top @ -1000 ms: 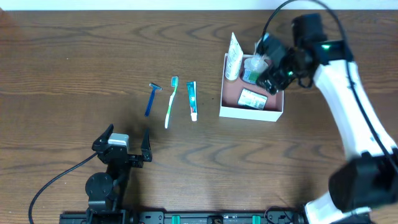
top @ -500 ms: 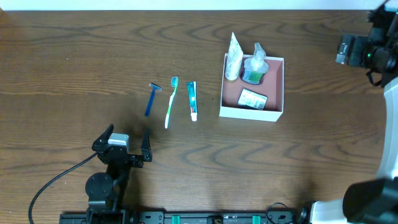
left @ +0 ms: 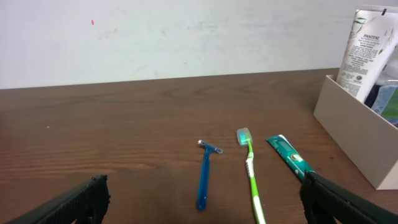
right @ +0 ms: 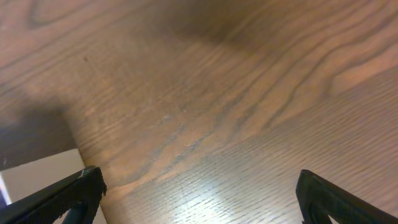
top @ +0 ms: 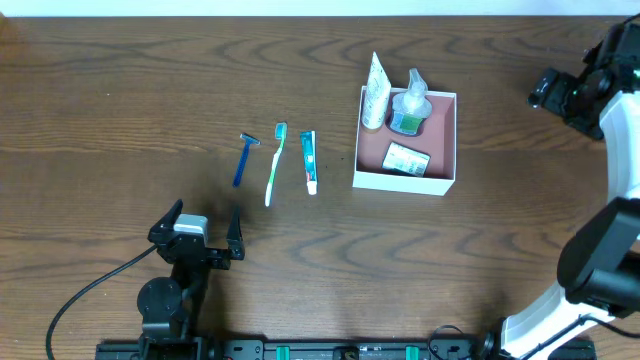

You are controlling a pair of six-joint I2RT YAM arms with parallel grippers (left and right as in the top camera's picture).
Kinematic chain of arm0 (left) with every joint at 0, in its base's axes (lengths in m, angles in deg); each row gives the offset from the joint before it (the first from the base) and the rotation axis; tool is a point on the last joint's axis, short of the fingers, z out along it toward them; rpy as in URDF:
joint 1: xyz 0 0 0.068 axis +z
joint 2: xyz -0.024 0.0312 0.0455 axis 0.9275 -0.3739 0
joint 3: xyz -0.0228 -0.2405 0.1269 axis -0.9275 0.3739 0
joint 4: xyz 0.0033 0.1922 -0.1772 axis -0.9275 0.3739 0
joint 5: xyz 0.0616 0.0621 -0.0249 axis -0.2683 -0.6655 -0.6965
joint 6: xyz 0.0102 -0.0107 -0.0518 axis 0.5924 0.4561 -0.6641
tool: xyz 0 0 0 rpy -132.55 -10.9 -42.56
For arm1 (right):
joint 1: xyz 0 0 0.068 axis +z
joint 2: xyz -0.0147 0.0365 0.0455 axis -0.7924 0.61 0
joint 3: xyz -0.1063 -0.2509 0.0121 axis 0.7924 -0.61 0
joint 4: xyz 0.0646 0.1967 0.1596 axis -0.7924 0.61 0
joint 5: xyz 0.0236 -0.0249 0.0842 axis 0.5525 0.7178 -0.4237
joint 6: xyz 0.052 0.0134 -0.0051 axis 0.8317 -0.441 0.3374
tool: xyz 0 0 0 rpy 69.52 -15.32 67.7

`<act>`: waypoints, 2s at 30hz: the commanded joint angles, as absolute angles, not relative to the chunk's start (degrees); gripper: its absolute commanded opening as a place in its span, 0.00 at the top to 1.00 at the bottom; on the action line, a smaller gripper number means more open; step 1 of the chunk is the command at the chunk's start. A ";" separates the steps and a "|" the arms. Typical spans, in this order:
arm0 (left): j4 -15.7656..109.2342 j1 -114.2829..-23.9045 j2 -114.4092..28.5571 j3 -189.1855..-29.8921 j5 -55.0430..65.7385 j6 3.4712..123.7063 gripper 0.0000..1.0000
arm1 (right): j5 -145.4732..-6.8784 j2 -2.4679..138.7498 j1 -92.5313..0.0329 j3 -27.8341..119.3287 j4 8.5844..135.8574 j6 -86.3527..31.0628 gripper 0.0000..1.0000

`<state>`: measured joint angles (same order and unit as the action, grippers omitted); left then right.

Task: Pack container
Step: 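Withdraw right gripper to the right side, then reach left gripper over the teal toothpaste tube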

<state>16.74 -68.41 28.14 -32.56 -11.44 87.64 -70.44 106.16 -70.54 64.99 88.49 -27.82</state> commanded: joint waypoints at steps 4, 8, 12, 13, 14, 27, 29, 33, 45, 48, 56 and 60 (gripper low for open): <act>13.39 -68.12 28.49 -30.96 -5.14 84.10 0.02 | -69.85 107.36 -70.41 64.60 88.49 -25.07 0.01; 10.22 -68.10 28.10 -31.75 -1.19 80.04 0.02 | -69.85 107.36 -70.39 64.60 88.47 -25.07 0.01; 11.77 -68.10 21.54 -39.33 1.59 78.27 0.02 | -69.85 107.36 -70.39 64.60 88.49 -25.07 0.01; 13.72 -68.10 17.78 -43.20 2.27 78.35 0.02 | -69.85 107.36 -70.41 64.60 88.49 -25.07 0.01; 16.08 -68.10 13.89 -47.22 3.14 78.97 0.02 | -69.85 107.36 -70.41 64.60 88.49 -25.07 0.01; 44.43 -69.91 -36.55 -92.16 2.38 83.03 0.02 | -69.85 107.39 -70.41 64.60 88.49 -25.07 0.01; 51.77 -72.36 -42.08 -99.55 -3.02 83.40 0.02 | -69.85 107.39 -70.41 64.60 88.49 -25.07 0.01; 58.61 -79.38 -51.64 -110.92 -3.66 84.95 0.02 | -69.85 107.36 -70.41 64.60 88.49 -25.07 0.01; 55.31 -88.64 -65.84 -111.20 -16.42 67.42 0.02 | -69.85 107.36 -70.41 64.60 88.49 -25.07 0.01; 54.85 -88.64 -69.43 -111.57 -13.21 64.74 0.02 | -69.85 107.36 -70.41 64.60 88.49 -25.07 0.01; 54.42 -90.70 -77.45 -112.10 -12.42 65.28 0.02 | -69.85 107.36 -70.41 64.60 88.47 -25.07 0.01; 54.11 -91.01 -80.73 -112.10 -12.42 65.22 0.02 | -69.85 107.36 -70.41 64.60 88.49 -25.04 0.01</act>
<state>54.22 -90.92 -78.96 -110.50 -12.33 66.05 -70.04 107.25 -70.54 64.82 88.45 -25.63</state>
